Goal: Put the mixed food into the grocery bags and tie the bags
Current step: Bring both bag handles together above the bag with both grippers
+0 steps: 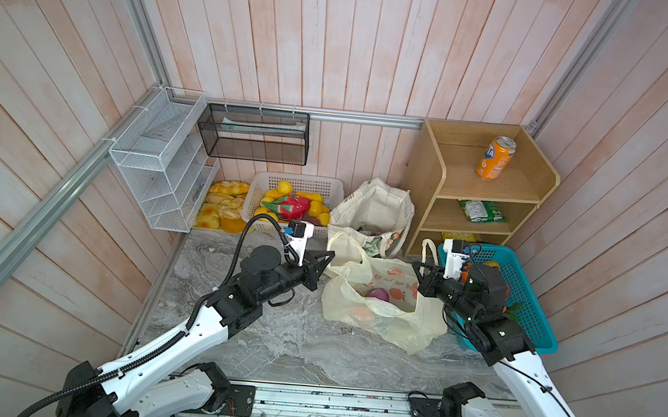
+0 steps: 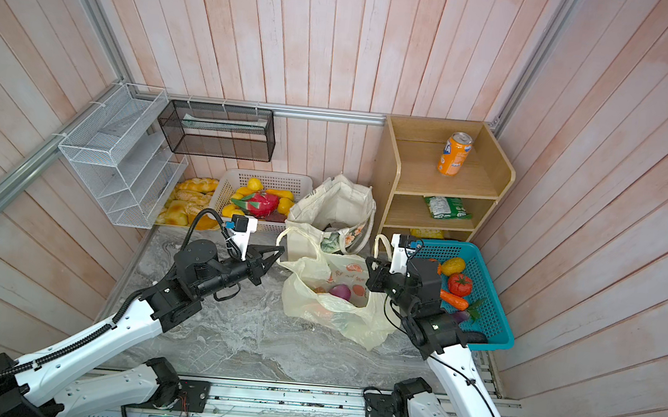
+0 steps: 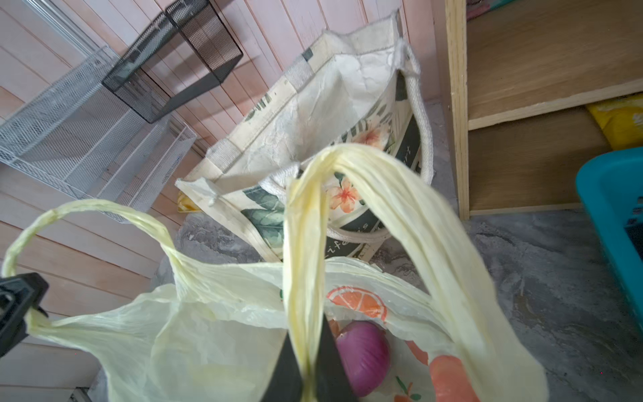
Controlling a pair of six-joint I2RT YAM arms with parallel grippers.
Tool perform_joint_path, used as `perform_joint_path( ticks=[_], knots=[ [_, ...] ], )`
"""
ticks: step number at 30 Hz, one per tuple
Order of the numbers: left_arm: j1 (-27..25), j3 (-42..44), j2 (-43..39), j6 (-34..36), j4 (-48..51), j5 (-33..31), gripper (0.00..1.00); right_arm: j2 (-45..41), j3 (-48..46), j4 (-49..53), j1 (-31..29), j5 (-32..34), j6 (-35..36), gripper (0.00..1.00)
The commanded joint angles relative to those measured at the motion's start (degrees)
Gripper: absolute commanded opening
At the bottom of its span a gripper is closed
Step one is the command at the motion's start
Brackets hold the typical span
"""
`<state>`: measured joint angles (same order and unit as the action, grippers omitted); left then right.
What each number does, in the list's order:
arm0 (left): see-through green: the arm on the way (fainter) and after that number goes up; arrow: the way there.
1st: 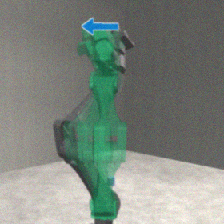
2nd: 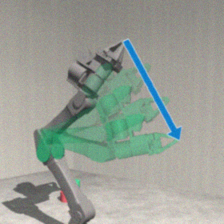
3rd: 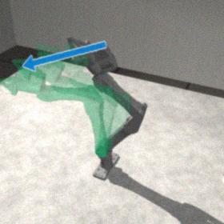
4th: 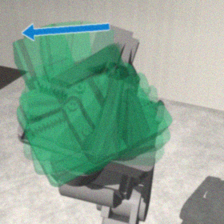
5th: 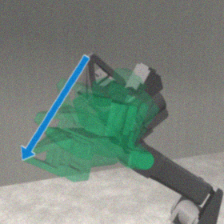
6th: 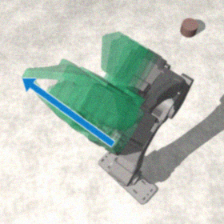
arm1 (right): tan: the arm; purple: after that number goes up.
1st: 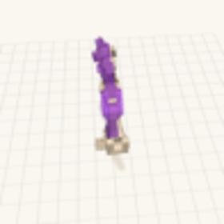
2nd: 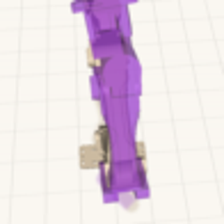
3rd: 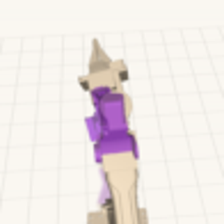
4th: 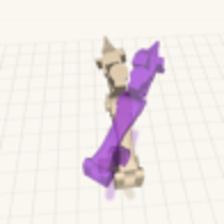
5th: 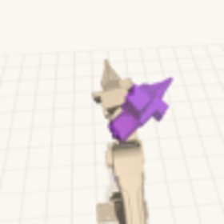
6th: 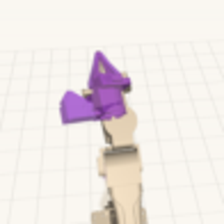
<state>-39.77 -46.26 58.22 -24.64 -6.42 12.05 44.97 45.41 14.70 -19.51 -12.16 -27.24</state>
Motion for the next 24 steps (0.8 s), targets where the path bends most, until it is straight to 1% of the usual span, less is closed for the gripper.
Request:
perform_joint_path(
  ticks=[1, 3, 7, 12, 13, 18, 20, 24],
  knots=[
    [0.1, -3.1, 0.5, 1.0, -2.5, 3.2, 0.0, -0.1, 6.4, 6.2, 0.0, 0.8, 1.8, 0.48],
    [0.0, -3.2, 0.3, 1.2, -3.0, 4.1, 0.0, -0.3, 9.1, 10.5, 0.0, 0.7, 1.6, 0.53],
    [-0.5, -2.1, -0.1, 1.2, -5.1, 5.1, 0.0, -1.1, 13.2, 13.5, -0.2, -0.9, 0.8, 0.55],
    [-1.9, -1.5, -0.2, 2.8, -5.5, 5.2, 0.0, 4.5, 20.6, 12.2, -1.4, -8.2, 1.3, 0.58],
    [-2.0, -1.4, -0.2, 3.1, -5.5, 5.2, 0.0, 5.8, 21.7, 11.4, -2.4, -8.9, 1.7, 0.59],
    [-2.4, -1.3, -0.1, 4.1, -5.3, 5.3, 0.0, 15.1, 27.9, 9.1, -10.4, -7.7, 5.1, 0.66],
    [-2.4, -1.4, -0.1, 4.4, -5.0, 5.4, 0.0, 18.7, 30.0, 7.8, -13.1, -7.4, 5.3, 0.69],
    [-2.6, -1.2, -0.3, 4.9, -4.6, 5.4, 0.0, 24.1, 32.7, 4.8, -17.2, -8.2, 3.5, 0.7]
  ],
)
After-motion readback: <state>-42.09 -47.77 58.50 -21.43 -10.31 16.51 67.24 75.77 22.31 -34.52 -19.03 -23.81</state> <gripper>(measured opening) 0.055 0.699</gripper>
